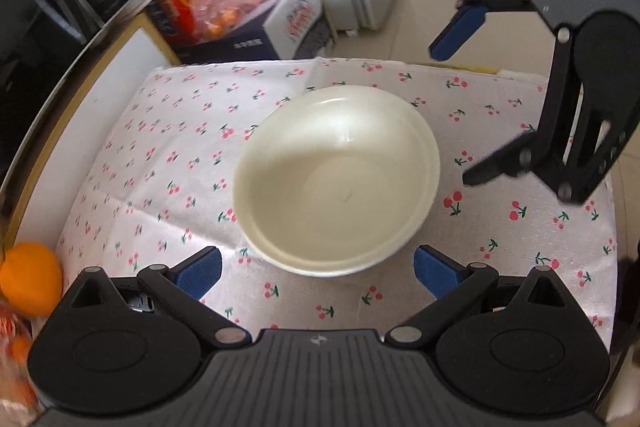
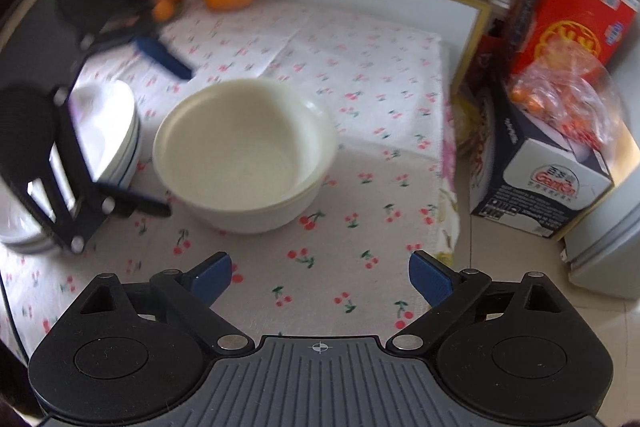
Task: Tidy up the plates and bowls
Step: 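Move the left gripper to the bowl stack rim while the right gripper reaches the opposite rim, then close the left gripper on the bowl stack rim while the right gripper closes opposite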
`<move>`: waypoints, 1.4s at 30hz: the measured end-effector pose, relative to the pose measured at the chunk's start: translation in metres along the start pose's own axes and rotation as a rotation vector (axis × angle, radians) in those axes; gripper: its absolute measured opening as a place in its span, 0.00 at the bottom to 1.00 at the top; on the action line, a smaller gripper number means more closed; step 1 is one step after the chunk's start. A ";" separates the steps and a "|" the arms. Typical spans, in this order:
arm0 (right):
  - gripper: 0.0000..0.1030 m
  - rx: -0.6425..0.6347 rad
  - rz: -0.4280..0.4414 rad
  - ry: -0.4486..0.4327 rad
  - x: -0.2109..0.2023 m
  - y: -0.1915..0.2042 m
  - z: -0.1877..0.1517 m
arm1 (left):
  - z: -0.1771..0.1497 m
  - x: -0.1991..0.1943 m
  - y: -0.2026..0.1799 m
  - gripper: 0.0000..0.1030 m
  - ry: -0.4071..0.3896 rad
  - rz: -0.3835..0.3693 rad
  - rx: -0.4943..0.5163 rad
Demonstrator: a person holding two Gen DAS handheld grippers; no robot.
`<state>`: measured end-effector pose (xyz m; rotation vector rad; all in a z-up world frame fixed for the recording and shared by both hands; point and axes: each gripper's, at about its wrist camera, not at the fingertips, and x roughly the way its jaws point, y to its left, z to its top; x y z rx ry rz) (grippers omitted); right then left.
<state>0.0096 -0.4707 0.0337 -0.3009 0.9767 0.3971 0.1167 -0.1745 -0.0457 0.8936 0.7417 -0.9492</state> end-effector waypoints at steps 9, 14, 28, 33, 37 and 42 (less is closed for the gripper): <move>0.94 0.015 0.014 0.055 0.021 -0.003 0.007 | 0.012 0.016 -0.001 0.99 0.063 -0.074 0.125; 0.94 0.004 0.030 0.066 0.029 -0.003 0.012 | 0.015 0.023 0.001 0.99 0.091 -0.093 0.169; 0.89 -0.083 0.072 0.070 0.043 0.013 0.032 | 0.018 0.031 0.005 0.92 0.102 -0.102 0.231; 0.81 -0.134 0.078 0.061 0.040 0.022 0.034 | 0.018 0.029 0.001 0.90 0.099 -0.084 0.264; 0.74 -0.152 0.092 0.056 0.037 0.025 0.035 | 0.019 0.027 0.000 0.89 0.096 -0.076 0.280; 0.75 -0.158 0.102 0.053 0.035 0.026 0.034 | 0.019 0.025 0.000 0.89 0.095 -0.083 0.274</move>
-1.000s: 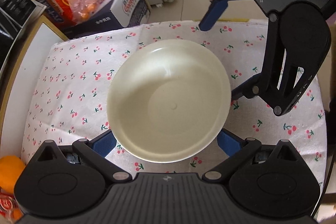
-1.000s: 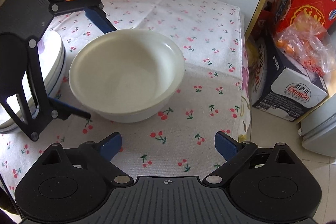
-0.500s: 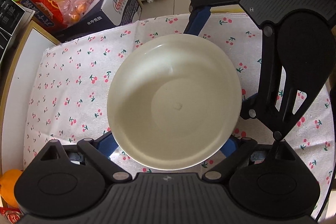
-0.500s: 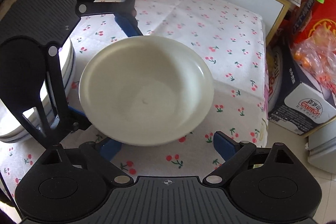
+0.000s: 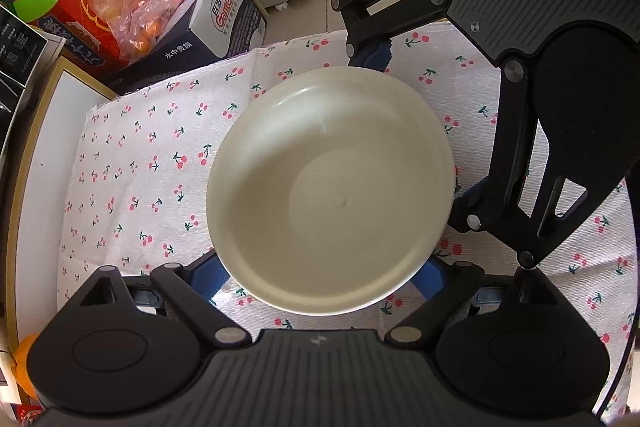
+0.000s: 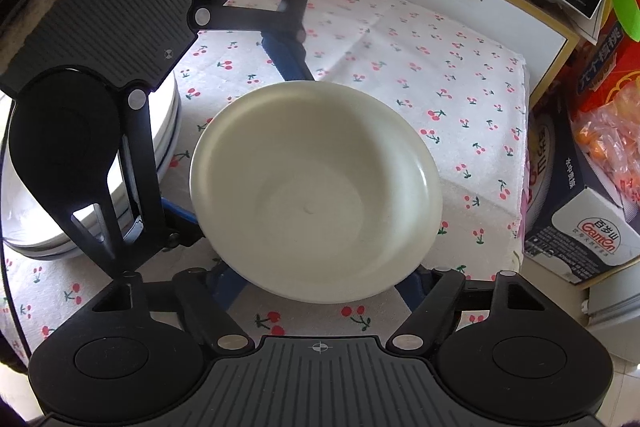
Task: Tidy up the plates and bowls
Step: 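Close the left gripper on the bowl stack rim while the right gripper closes opposite, then lift the bowl stack with both grippers and carry it over the plate stack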
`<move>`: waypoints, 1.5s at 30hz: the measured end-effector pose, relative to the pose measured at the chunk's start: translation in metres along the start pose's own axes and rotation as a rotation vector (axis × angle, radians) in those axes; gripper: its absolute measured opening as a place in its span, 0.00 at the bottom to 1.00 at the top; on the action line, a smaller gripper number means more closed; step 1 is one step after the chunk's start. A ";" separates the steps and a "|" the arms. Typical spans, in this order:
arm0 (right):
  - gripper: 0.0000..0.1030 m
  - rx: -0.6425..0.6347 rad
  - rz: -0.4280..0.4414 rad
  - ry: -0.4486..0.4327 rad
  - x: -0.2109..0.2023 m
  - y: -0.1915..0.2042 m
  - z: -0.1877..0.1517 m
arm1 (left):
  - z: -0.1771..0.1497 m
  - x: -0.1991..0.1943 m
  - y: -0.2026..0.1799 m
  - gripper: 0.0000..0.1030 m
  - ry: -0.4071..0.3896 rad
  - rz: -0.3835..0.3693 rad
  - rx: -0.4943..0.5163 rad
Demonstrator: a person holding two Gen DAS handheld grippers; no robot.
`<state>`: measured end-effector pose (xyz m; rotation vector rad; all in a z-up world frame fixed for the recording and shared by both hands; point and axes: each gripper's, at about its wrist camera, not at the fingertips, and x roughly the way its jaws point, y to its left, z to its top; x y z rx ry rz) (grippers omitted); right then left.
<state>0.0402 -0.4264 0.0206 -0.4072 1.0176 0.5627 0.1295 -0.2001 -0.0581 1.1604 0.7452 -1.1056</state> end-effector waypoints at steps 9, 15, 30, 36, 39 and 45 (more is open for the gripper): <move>0.75 -0.005 -0.003 -0.021 -0.007 0.000 0.000 | 0.002 -0.005 -0.001 0.89 -0.011 0.013 0.000; 0.75 -0.022 -0.016 -0.033 -0.018 0.003 0.001 | 0.004 -0.013 -0.001 0.89 -0.023 0.020 -0.006; 0.75 -0.064 -0.031 -0.099 -0.054 0.016 0.010 | 0.000 -0.050 -0.008 0.89 -0.050 0.073 -0.020; 0.75 -0.092 -0.022 -0.115 -0.063 0.030 0.015 | -0.008 -0.064 -0.015 0.89 -0.047 0.100 -0.032; 0.75 -0.110 -0.021 -0.121 -0.066 0.038 0.018 | -0.013 -0.071 -0.017 0.88 -0.044 0.107 -0.042; 0.75 -0.140 -0.009 -0.129 -0.070 0.050 0.022 | -0.023 -0.080 -0.020 0.88 -0.048 0.119 -0.069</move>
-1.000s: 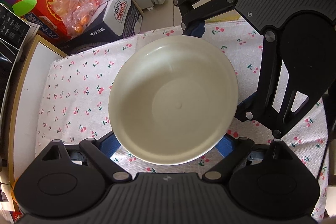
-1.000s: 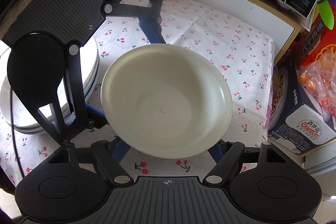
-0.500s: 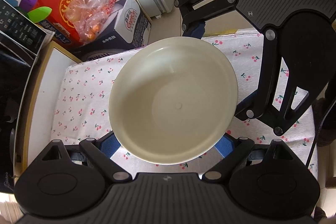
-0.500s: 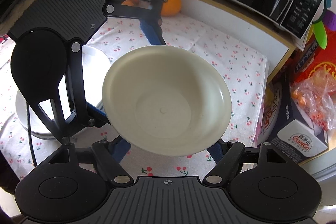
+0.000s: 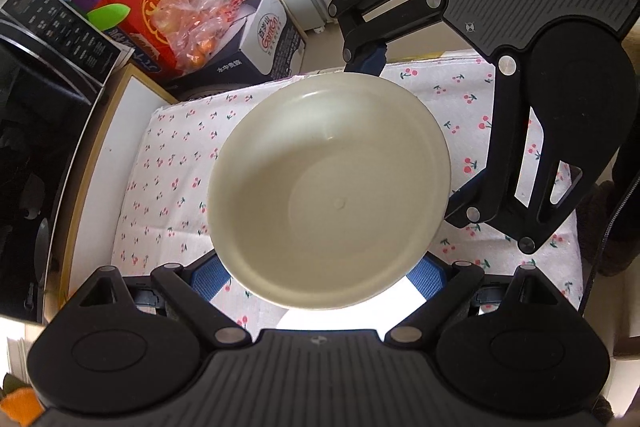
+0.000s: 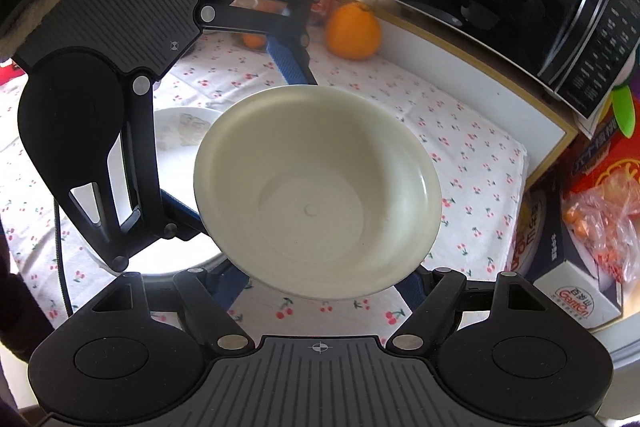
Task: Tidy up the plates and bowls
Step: 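Lift the bowl stack with both grippers and carry it over the plate stack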
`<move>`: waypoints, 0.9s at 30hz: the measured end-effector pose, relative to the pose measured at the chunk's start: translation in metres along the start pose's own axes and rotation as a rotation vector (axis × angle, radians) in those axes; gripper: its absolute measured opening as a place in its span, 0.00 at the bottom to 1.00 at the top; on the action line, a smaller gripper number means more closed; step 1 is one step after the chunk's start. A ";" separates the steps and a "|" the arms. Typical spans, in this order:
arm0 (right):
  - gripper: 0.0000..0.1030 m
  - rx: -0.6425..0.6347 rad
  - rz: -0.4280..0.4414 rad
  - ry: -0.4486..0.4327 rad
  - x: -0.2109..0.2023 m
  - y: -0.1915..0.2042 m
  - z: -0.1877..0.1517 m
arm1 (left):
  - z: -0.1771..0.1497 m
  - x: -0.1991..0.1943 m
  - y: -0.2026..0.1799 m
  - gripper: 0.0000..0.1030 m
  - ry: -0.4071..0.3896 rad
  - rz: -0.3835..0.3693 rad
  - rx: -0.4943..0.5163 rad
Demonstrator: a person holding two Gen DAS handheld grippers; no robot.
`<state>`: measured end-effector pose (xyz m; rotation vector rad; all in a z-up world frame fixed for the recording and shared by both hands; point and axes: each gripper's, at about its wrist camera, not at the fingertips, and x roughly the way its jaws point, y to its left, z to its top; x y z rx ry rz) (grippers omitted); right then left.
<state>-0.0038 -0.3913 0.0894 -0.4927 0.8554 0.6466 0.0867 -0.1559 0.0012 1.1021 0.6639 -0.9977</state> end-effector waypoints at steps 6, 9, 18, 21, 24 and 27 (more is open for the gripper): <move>0.75 -0.037 0.015 0.005 0.003 0.013 0.006 | -0.009 -0.004 -0.001 0.87 0.006 0.002 -0.026; 0.75 -0.050 0.024 0.004 0.003 0.020 0.010 | -0.013 -0.006 -0.001 0.87 0.007 0.005 -0.042; 0.75 -0.097 0.054 0.007 0.007 0.040 0.020 | -0.029 -0.015 -0.005 0.87 0.017 0.015 -0.096; 0.75 -0.112 0.062 0.008 0.009 0.046 0.024 | -0.036 -0.018 -0.007 0.87 0.014 0.019 -0.118; 0.75 -0.129 0.076 0.015 0.014 0.052 0.027 | -0.043 -0.020 -0.010 0.87 0.016 0.019 -0.141; 0.75 -0.146 0.090 0.026 0.020 0.060 0.030 | -0.051 -0.019 -0.011 0.87 0.023 0.016 -0.163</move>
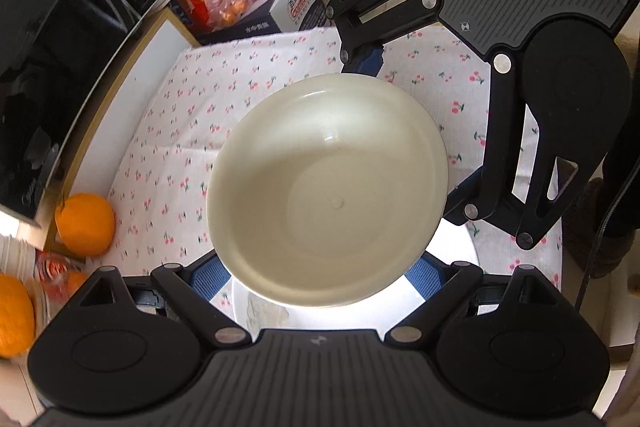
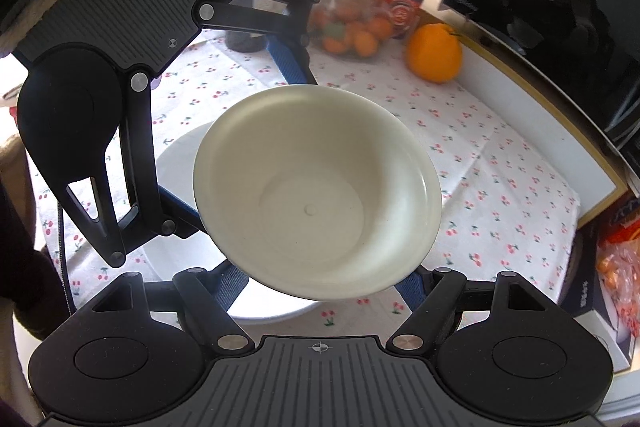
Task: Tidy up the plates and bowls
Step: 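Lift the bowl stack with both grippers and carry it over the plate stack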
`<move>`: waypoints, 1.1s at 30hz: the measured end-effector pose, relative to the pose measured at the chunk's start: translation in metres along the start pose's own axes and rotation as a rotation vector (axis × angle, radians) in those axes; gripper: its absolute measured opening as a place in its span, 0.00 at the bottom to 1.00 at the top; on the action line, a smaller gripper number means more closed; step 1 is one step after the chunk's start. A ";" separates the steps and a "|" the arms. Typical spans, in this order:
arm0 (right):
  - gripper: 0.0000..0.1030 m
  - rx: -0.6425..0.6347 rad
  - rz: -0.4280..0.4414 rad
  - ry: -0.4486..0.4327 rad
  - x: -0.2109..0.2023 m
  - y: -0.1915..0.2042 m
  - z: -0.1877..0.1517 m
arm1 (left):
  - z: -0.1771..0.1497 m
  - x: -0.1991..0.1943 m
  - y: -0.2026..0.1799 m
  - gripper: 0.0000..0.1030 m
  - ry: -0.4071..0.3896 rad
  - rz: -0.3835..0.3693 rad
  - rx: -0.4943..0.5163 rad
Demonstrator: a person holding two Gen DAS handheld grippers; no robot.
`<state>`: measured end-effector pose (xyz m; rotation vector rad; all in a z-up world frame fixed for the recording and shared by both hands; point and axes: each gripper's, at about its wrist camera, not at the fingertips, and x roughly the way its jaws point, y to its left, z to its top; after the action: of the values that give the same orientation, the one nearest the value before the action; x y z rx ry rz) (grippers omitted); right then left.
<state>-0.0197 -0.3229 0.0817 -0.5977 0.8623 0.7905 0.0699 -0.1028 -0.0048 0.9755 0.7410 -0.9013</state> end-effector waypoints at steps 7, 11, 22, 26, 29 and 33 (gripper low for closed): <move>0.75 -0.037 0.029 0.023 0.015 0.013 0.011 | -0.017 0.007 0.010 0.87 0.005 -0.015 -0.050; 0.75 -0.050 0.046 0.037 0.021 0.018 0.016 | -0.023 0.009 0.011 0.87 0.003 -0.027 -0.075; 0.75 -0.075 0.074 0.086 0.033 0.026 0.017 | -0.032 0.017 0.011 0.87 -0.004 -0.069 -0.116; 0.75 -0.083 0.077 0.100 0.035 0.028 0.016 | -0.034 0.020 0.010 0.87 -0.002 -0.079 -0.118; 0.75 -0.089 0.080 0.107 0.040 0.026 0.019 | -0.036 0.022 0.010 0.87 -0.001 -0.083 -0.120; 0.75 -0.092 0.081 0.112 0.042 0.026 0.019 | -0.037 0.024 0.010 0.88 -0.001 -0.084 -0.122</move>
<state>-0.0151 -0.2786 0.0524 -0.6964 0.9616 0.8804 0.0846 -0.0729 -0.0356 0.8413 0.8310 -0.9182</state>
